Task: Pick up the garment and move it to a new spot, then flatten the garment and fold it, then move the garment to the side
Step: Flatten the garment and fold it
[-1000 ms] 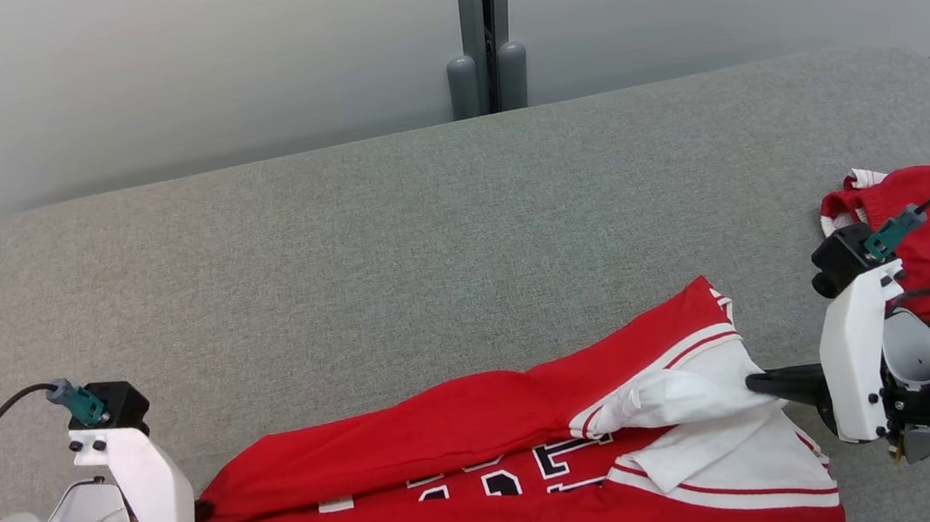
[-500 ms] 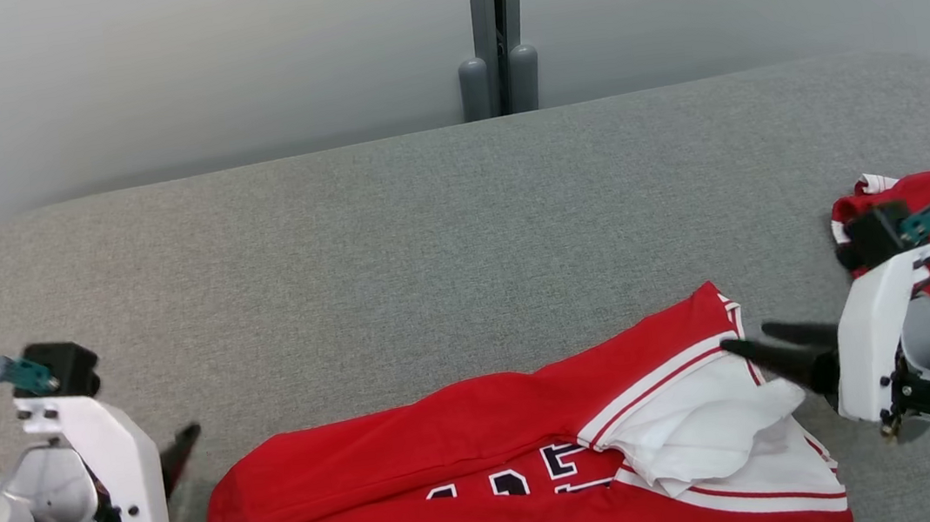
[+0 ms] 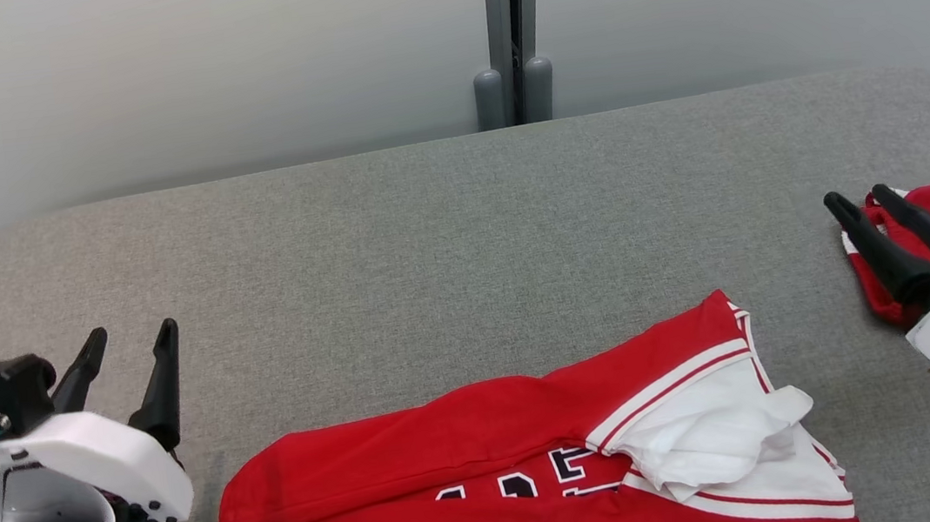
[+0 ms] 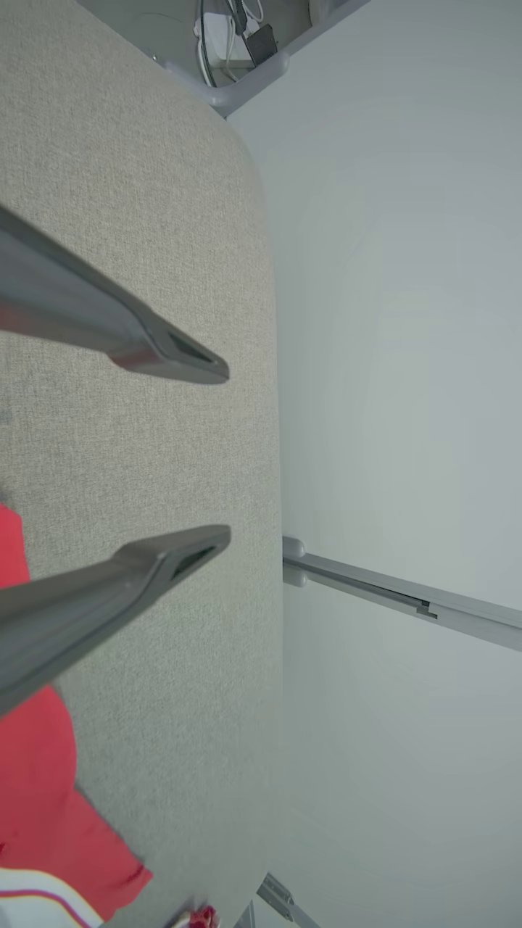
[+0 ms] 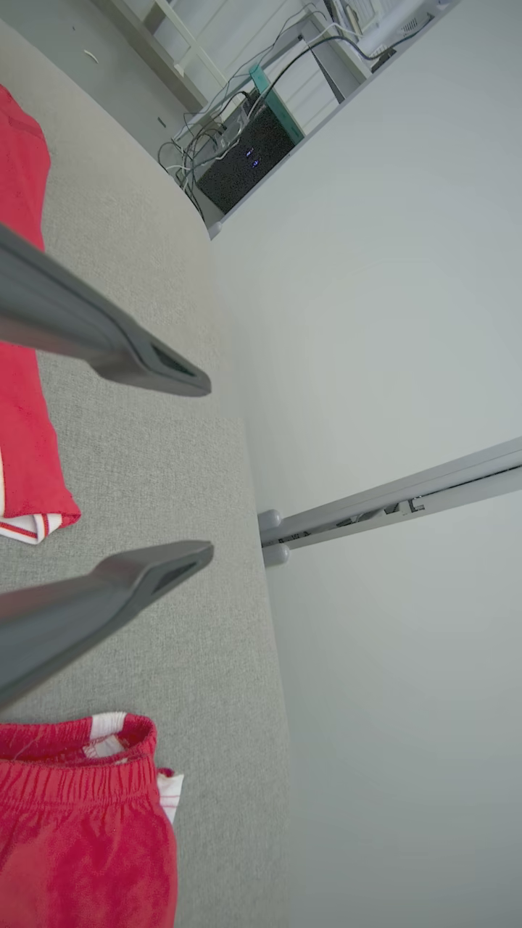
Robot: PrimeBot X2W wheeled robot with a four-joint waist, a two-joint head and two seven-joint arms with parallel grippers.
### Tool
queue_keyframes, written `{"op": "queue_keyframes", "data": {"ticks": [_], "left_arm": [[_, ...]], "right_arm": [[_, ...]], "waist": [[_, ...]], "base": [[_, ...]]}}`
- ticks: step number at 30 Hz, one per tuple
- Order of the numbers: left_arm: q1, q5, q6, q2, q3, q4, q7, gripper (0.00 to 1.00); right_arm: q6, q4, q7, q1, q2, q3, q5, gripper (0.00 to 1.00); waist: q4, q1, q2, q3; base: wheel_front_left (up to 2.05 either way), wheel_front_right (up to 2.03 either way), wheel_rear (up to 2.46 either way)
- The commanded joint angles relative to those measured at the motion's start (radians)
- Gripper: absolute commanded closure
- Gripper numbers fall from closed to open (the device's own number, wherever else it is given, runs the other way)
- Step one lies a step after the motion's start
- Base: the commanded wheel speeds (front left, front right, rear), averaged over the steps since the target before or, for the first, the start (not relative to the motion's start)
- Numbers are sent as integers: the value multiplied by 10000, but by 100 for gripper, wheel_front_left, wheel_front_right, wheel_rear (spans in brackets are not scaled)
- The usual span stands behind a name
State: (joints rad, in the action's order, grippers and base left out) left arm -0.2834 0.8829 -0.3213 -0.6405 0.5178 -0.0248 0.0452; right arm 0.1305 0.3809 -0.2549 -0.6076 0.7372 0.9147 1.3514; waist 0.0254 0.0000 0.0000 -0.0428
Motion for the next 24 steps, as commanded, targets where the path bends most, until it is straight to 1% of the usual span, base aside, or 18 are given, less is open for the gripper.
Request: {"op": "queue_keyframes", "data": {"ticks": [1, 4, 9, 11, 14, 18, 22, 24], "left_arm": [[286, -92, -171, 65, -117, 161, -318, 0], [796, -206, -470, 214, -306, 479, -1057, 0], [1455, -496, -768, 541, -473, 637, -2238, 0], [1675, -609, -842, 708, -530, 556, -2576, 0], [1881, -975, -954, 933, -598, 449, -2913, 0], [2259, -1395, -1044, 1483, -877, 372, -3091, 0], [2758, -2104, -891, 2256, -1618, 604, -3101, 0], [2992, -2409, -668, 2571, -1923, 629, -3104, 0]], "right_arm": [[7, 105, -98, 273, -116, -381, -326, 0], [7, 82, -109, 757, -655, -2111, -1382, 0], [5, -408, -105, 2347, -2049, -5243, -3631, 0], [7, -727, -105, 3020, -2664, -6085, -4444, 0], [5, -1094, -106, 3866, -3320, -6809, -5499, 0], [7, -1076, -108, 4644, -3967, -7242, -6478, 0], [7, -862, -107, 5140, -4379, -7376, -6959, 0], [7, -820, -109, 5179, -4436, -7292, -7024, 0]], "waist": [[20, 0, 0, 5], [70, 0, 0, -25], [62, 0, 0, -24], [45, 0, 0, 0], [-4, 0, 0, 51], [-26, 0, 0, 151], [-51, 0, 0, 244], [-44, 0, 0, 258]], "base": [[0, 0, 0], [0, 0, 0], [0, 0, 0], [0, 0, 0], [0, 0, 0], [0, 0, 0], [0, 0, 0], [0, 0, 0]]}}
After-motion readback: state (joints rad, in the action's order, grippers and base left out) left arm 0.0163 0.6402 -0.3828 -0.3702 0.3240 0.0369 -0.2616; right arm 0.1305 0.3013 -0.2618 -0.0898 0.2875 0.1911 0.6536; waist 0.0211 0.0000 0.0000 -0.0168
